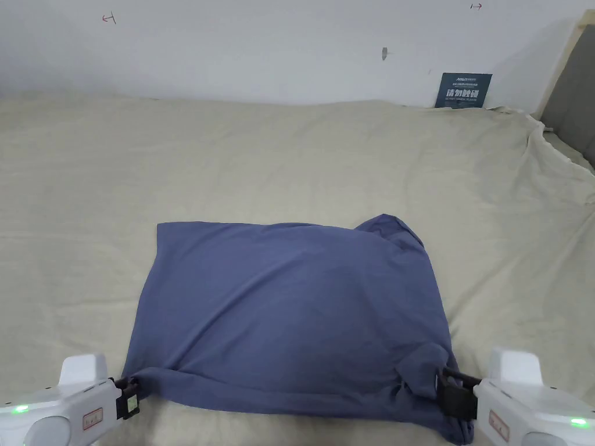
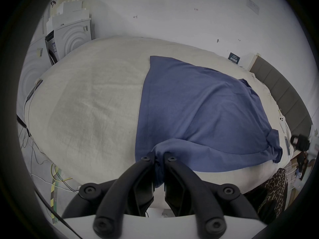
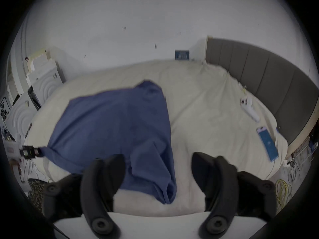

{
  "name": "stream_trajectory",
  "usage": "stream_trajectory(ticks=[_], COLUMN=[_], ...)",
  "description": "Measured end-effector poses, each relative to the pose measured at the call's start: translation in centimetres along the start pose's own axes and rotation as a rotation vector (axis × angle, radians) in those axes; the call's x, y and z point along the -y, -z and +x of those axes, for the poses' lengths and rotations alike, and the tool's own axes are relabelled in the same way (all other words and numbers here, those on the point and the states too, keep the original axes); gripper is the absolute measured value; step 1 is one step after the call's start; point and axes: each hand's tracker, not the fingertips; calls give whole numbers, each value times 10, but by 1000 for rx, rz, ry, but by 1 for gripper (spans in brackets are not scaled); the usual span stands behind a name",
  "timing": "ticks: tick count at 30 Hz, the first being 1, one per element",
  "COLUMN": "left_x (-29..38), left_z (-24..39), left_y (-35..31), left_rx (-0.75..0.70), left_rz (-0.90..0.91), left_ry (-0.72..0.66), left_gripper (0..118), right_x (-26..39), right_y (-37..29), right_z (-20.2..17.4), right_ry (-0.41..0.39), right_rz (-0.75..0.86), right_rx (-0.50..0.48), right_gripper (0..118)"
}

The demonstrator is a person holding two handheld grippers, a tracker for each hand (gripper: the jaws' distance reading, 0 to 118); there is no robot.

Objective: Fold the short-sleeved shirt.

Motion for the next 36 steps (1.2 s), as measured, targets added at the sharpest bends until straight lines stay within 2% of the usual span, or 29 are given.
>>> stream_trajectory(ticks=[4,6,7,9,10,11,17,20,25,31,36], left_x=[-3,-3,-3,-3,-3,-3,-7,-15,-42,-81,-106], left_z=[-1,0,0,0,0,0,-7,-11,-13,0,11], left_y=[0,0,0,0,1,1,3,3,3,12,46], left_rx=[11,12,13,12,11,10,17,22,28,38,15], left_rz=[7,7,8,6,5,4,5,19,59,91,63], left_ry=[-8,-9,-10,-9,-8,-8,-40,-53,-53,-36,20], left_gripper=[8,8,8,8,8,8,8,8,8,8,8], right_x=[20,27,29,33,34,34,22,7,-34,-81,-108], right_y=[13,17,20,25,28,28,9,4,-1,31,75], right_z=[-7,-8,-7,-6,-6,-6,-3,10,12,13,8], right_ry=[-4,2,7,11,11,8,12,54,65,41,24], right_rz=[-72,-82,-90,-105,-112,-116,-76,-13,71,105,63], right_rx=[9,3,-1,-13,-19,-19,-43,-77,-93,-94,-80], right_gripper=[80,69,61,33,14,4,3,3,3,3,3])
